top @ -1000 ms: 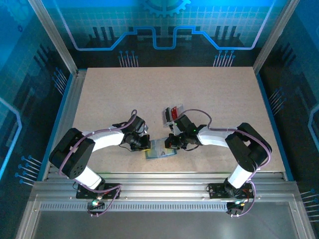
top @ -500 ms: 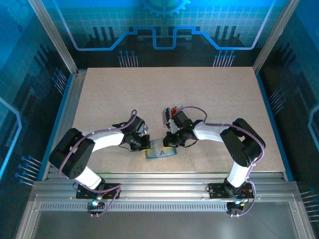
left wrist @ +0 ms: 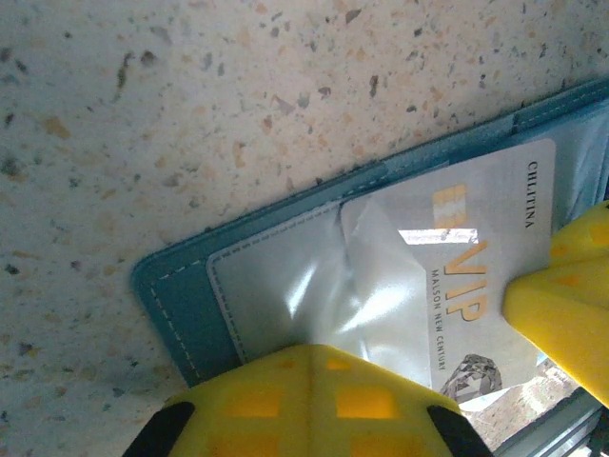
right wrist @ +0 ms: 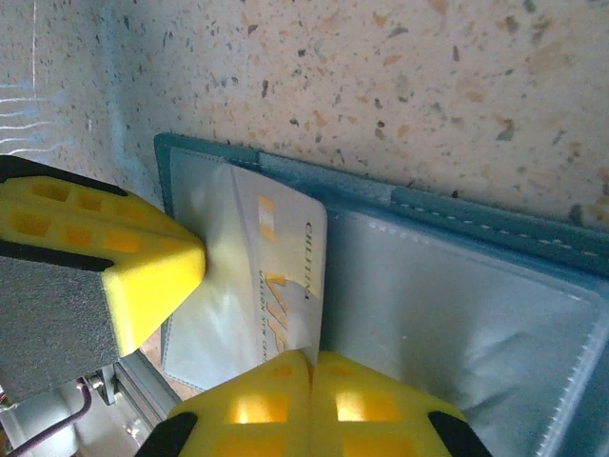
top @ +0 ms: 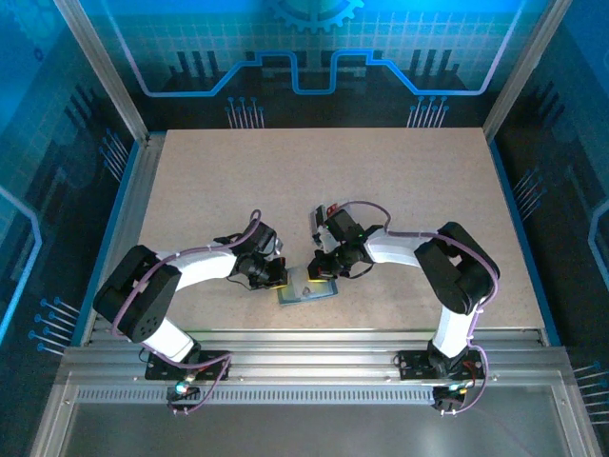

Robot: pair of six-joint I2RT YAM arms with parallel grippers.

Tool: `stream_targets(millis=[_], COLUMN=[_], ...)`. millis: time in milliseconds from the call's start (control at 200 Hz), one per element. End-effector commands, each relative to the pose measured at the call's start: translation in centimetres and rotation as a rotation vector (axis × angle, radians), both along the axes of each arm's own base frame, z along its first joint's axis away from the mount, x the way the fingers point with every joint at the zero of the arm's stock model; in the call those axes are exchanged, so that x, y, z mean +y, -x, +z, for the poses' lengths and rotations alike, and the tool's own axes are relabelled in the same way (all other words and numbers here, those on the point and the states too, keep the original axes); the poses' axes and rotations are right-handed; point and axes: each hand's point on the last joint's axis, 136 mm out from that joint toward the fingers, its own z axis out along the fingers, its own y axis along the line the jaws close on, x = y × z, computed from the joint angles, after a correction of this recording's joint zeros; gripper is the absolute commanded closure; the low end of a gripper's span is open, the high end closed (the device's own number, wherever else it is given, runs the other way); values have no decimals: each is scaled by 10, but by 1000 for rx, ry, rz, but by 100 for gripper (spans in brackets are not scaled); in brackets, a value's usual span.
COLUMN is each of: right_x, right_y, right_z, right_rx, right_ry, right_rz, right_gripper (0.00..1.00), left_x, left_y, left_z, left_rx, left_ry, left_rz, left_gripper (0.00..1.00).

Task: Put the credit cards into the card holder
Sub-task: Insert the credit card into the card slot.

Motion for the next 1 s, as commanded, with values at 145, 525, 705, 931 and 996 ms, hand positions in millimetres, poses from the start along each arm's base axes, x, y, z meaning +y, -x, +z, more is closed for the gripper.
stream_targets(millis=[145,525,705,931,996], right_x=[-11,-11,-11,-14,-14], right_y=[30,34,31,23,22], right_z=[-27,-26,-30,-31,-31], right_rx=[58,42,38,16,17], right_ry=[66,91,119,153,156], right_rz=[-1,10,-19,-65,-70], right_gripper=[100,100,100,100,100], left_x=[15,15,9,14,19], left_y=[18,19,17,21,23], left_z=[-19,-20,-6,14,14], left_rx=[81,85,69,25,23], left_ry=[-75,-69,-36,-11,-27], left_rz=[15,17,12,43,63], left_gripper=[94,94,93,86,86])
